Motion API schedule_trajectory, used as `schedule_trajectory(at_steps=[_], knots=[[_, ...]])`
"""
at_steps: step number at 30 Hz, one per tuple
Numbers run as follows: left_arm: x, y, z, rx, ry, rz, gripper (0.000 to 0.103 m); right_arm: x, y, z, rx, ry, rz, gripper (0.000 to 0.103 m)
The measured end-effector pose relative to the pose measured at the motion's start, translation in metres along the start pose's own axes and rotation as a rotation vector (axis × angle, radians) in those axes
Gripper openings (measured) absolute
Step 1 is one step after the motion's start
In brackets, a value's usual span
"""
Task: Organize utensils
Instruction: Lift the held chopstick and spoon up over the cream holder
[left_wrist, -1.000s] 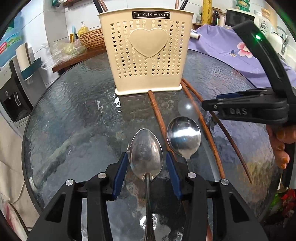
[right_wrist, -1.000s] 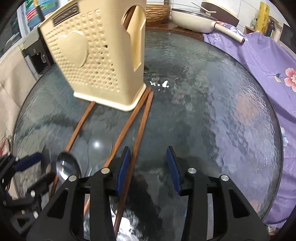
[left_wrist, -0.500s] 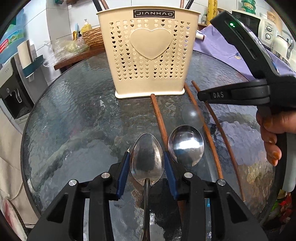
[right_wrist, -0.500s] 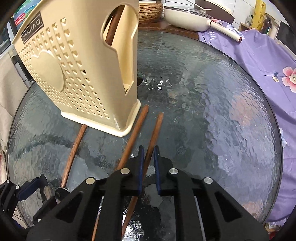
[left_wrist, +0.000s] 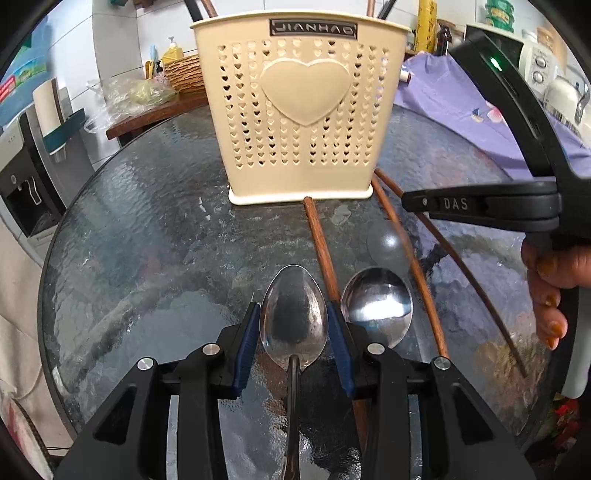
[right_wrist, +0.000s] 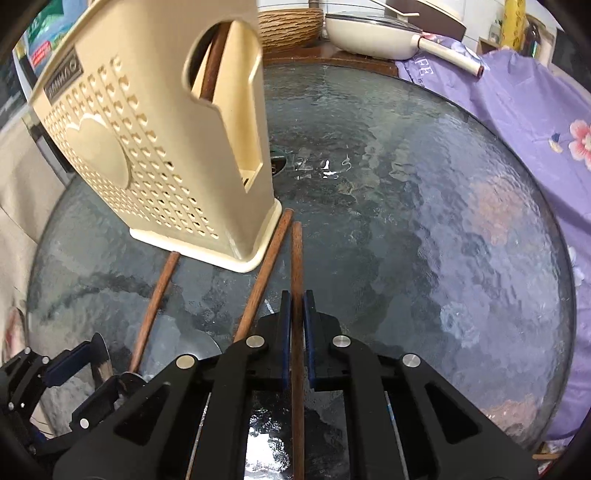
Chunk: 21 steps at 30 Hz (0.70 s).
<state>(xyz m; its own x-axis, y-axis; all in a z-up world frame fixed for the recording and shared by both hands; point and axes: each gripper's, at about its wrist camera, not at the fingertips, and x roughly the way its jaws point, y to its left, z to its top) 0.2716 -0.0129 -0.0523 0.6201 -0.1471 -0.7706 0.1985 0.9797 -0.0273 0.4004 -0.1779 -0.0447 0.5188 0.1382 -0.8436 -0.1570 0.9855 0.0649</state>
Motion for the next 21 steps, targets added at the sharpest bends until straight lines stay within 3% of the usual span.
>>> schedule_trajectory(at_steps=[12, 21], knots=[[-0.048, 0.009, 0.027, -0.042, -0.145, -0.068, 0.036, -0.067, -0.01, 0.0, 0.026, -0.159, 0.135, 0.007], [-0.094, 0.006, 0.037, -0.037, -0.25, -0.083, 0.036, -0.124, -0.009, -0.009, -0.022, -0.246, 0.259, 0.007]])
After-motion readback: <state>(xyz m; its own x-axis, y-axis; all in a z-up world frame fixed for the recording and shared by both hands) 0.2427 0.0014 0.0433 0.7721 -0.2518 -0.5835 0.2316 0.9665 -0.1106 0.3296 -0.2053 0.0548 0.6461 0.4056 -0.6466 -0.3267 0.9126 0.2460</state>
